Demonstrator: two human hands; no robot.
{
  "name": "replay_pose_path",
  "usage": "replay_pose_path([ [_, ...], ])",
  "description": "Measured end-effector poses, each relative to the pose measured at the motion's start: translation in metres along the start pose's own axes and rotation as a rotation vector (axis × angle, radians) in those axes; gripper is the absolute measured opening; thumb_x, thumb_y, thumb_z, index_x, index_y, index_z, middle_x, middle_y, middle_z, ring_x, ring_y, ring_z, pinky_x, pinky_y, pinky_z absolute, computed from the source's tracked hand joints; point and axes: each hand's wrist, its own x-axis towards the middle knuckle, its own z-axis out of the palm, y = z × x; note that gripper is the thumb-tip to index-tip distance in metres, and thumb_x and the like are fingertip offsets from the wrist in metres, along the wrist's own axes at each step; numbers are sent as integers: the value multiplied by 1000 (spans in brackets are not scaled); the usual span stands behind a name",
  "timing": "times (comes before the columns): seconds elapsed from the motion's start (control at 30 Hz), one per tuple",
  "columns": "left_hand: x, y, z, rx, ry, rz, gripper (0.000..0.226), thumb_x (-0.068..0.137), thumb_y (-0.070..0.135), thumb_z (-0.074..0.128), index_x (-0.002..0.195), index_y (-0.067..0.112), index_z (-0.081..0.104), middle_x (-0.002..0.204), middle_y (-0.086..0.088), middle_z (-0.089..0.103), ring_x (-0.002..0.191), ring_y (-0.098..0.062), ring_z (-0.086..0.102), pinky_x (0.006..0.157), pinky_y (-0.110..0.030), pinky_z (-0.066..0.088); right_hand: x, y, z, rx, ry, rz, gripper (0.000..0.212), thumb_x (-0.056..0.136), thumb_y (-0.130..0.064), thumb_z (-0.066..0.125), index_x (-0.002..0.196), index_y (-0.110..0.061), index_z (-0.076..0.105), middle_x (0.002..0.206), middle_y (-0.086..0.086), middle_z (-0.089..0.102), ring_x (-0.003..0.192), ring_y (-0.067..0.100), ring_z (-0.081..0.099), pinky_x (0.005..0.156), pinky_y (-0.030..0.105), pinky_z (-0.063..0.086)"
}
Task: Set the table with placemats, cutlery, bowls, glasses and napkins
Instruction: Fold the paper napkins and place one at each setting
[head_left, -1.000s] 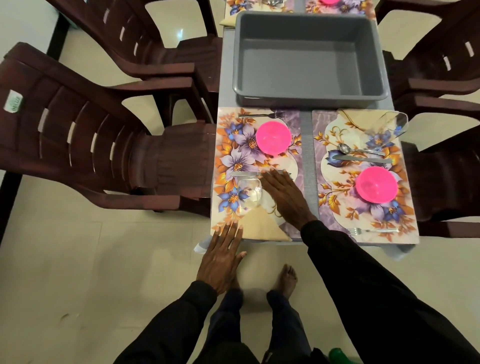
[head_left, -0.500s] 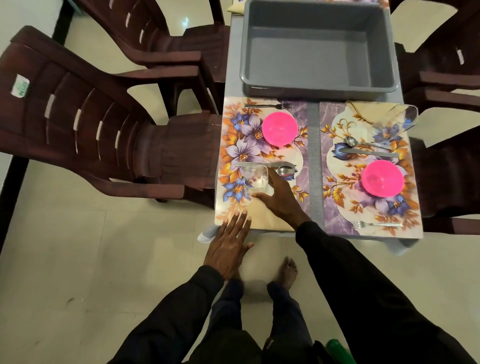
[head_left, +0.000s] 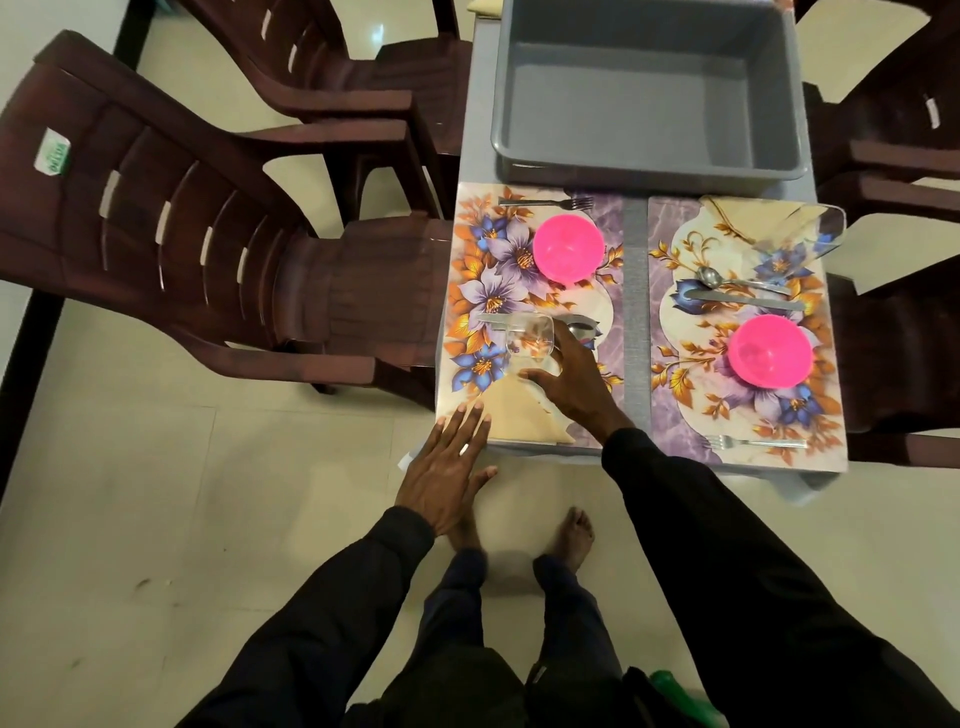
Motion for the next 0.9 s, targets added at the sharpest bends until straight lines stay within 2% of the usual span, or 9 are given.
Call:
replay_pose_path([
  [0.13,3,0,1,-20,-31,-7,79,104,66,6,164,15,17,171,-6,9,159,-25,4,127,-48,22,-1,0,0,32,-6,17,77,86,-18,81,150,-13,38,149,5,51,128,5,47,110,26,43],
  [0.27,5,0,-2,-34,-18,7,82,103,68,1,165,17,14,172,-6,6,159,-25,1,127,-49,20,-3,2,-3,10,-15,13,85,83,-12,82,152,-10,33,145,-7,45,130,3,42,104,5,35],
  [0.37,1,0,-12,-49,56,25,76,106,65,11,165,17,14,172,-6,8,159,-23,2,128,-48,17,-11,5,-15,-13,13,-8,89,82,-8,81,155,-12,32,157,0,41,140,10,42,116,25,37],
  [0.5,-3,-14,-31,-107,209,63,67,110,50,31,165,15,13,173,-4,9,160,-19,3,129,-44,13,-15,4,-41,-26,249,-88,58,90,-3,69,144,-10,49,144,5,57,131,14,55,111,40,47],
  [0.57,9,-25,-47,-155,284,67,65,110,43,39,164,15,17,172,-3,12,160,-19,6,129,-41,11,-4,0,-56,-45,342,-60,53,92,-5,68,142,-10,51,142,6,58,130,16,55,110,43,47],
  [0.63,27,-36,-64,-167,304,52,64,110,40,39,164,15,17,172,-3,11,160,-18,5,129,-38,7,15,-1,-69,-80,373,10,60,91,-12,72,146,-12,46,147,6,53,134,18,50,115,41,41],
  [0.73,63,-54,-82,-116,327,59,58,111,34,32,163,12,19,172,-6,12,160,-21,7,129,-43,9,50,-3,-81,-162,255,49,88,86,-29,81,155,-21,27,158,3,36,145,19,34,120,37,30],
  [0.83,105,-70,-99,-68,288,65,58,110,36,25,163,11,22,171,-9,17,159,-26,12,127,-47,14,88,6,-84,-208,106,26,112,72,-30,91,157,-24,18,160,4,29,146,23,30,120,49,31],
  [0.9,134,-78,-112,-31,272,69,58,110,36,27,162,10,26,169,-10,21,158,-29,16,126,-48,16,107,11,-84,-198,49,26,117,67,-29,94,157,-23,19,159,4,29,144,23,32,117,52,35],
])
